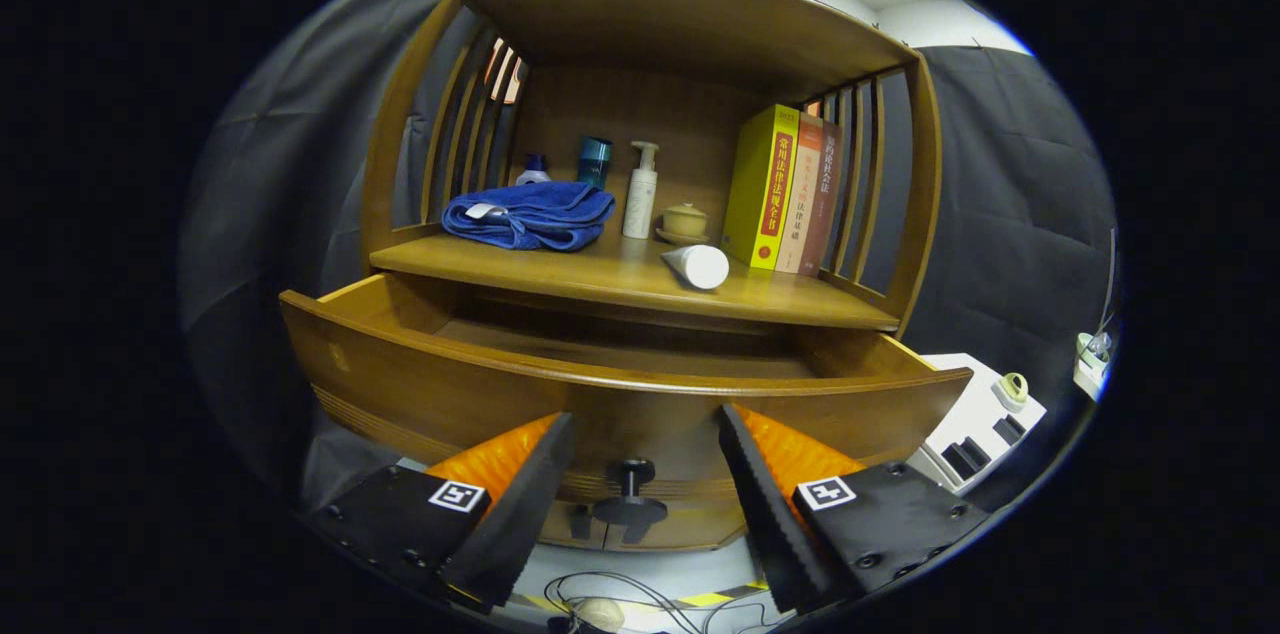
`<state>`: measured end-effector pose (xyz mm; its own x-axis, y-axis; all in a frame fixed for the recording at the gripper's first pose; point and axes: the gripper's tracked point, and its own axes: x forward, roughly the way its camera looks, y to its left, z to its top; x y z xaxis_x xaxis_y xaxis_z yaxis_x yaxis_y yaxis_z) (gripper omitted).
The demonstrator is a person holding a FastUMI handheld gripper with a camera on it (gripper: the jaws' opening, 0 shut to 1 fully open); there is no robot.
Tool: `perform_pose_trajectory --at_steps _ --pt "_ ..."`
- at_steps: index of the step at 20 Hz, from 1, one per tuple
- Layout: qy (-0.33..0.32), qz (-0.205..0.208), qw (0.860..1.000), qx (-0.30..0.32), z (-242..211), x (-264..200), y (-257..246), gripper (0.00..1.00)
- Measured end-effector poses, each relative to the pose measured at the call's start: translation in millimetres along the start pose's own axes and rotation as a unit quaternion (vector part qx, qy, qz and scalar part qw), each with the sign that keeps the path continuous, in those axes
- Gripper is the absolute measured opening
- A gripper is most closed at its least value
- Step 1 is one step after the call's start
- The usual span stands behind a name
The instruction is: Pull open the drawer, take out the items inside it, and place them on the countertop above the cabinet.
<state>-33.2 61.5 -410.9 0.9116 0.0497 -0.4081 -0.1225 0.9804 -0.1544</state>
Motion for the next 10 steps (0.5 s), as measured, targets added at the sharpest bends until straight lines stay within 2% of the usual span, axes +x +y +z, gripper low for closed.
perform_pose_trajectory --at_steps 10 --pt "0.0 0.001 1.0 0.009 3 39 0 0.97"
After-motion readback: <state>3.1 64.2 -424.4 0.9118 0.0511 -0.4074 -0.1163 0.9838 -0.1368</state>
